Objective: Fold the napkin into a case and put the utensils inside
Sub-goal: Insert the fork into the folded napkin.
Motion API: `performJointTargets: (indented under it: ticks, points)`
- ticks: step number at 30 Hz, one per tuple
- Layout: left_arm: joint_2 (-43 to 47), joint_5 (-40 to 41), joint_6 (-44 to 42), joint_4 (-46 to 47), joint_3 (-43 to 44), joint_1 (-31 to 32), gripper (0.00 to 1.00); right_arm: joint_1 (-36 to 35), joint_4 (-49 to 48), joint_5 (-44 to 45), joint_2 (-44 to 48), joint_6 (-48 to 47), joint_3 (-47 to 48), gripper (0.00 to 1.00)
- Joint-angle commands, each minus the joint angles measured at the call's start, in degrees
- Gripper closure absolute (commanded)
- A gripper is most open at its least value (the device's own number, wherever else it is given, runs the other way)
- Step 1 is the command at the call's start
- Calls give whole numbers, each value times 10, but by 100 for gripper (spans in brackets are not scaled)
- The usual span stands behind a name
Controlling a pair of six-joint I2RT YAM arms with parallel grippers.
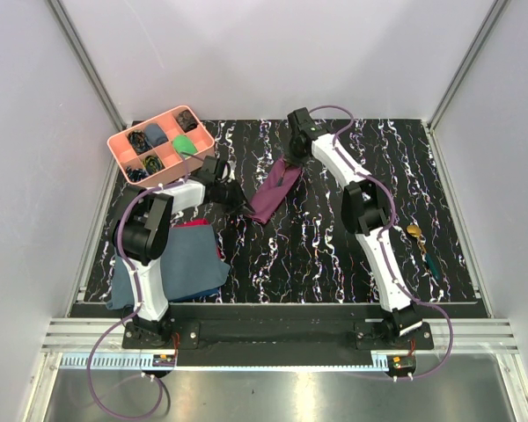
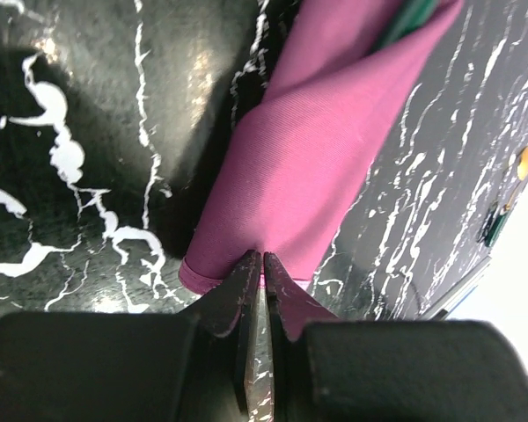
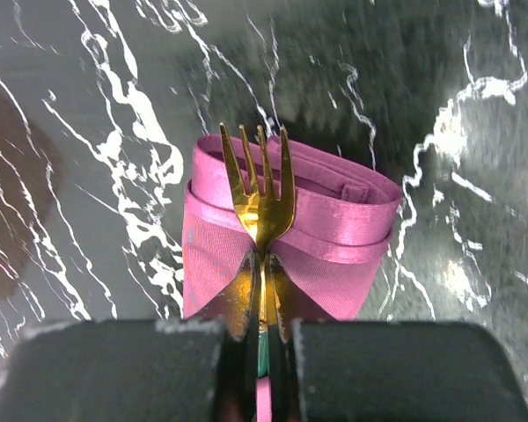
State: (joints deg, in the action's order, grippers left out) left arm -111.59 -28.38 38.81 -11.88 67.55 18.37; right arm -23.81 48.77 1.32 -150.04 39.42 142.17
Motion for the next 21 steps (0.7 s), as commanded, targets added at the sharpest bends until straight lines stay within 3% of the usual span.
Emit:
performJointTargets:
  ticks: [1,11,21]
  points:
    - [4,18,-3,30,-8,-4,90,-15,10,0,69,17,-29,100]
    - [6,20,6,47,-31,-1,91,-26,42,22,78,10,-10,100]
    - [7,18,8,49,-29,0,92,-37,48,2,106,58,-69,100]
